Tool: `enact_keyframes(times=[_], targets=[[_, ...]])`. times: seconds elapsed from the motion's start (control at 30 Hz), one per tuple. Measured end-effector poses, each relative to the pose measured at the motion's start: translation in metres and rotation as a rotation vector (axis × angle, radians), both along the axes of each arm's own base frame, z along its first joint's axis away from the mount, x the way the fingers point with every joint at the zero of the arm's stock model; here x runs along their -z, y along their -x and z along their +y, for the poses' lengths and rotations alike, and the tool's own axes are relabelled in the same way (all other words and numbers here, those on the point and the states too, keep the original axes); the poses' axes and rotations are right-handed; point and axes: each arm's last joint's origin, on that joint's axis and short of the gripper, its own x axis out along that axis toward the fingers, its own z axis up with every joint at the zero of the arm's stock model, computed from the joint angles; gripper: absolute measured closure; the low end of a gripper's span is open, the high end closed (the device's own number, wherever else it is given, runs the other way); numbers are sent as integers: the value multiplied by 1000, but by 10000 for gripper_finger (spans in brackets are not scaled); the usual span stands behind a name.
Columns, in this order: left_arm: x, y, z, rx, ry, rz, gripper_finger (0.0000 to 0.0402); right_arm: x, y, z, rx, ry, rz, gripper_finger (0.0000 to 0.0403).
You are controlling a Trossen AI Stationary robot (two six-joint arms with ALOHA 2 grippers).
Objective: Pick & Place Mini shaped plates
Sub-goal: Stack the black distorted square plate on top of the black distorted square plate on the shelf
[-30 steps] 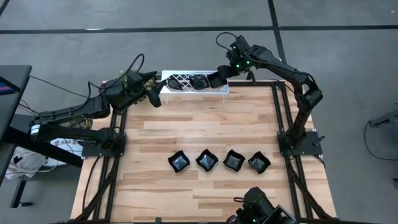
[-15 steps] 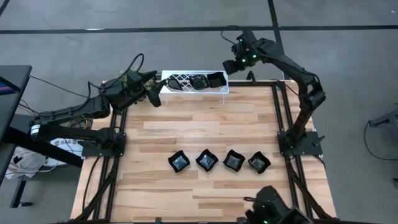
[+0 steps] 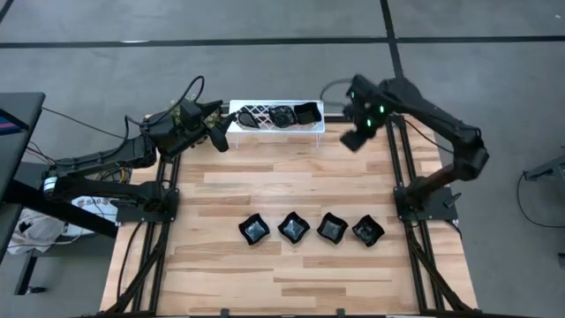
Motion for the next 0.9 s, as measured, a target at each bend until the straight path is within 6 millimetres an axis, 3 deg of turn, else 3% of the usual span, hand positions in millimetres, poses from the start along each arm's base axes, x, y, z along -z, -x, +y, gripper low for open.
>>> enact_keyframes(times=[0.23, 0.4, 0.63, 0.9], targets=[[0, 0, 0, 0, 1, 2, 119, 41, 12, 58, -36, -72, 51, 331], [0, 0, 0, 0, 1, 4, 119, 65, 7, 84, -28, -31, -126, 331], [1, 0, 0, 0, 1, 5, 119, 74, -27, 84, 22, 208, -435, 331], [1, 0, 0, 0, 3, 11, 119, 108, -52, 82, -55, 189, -292, 331]])
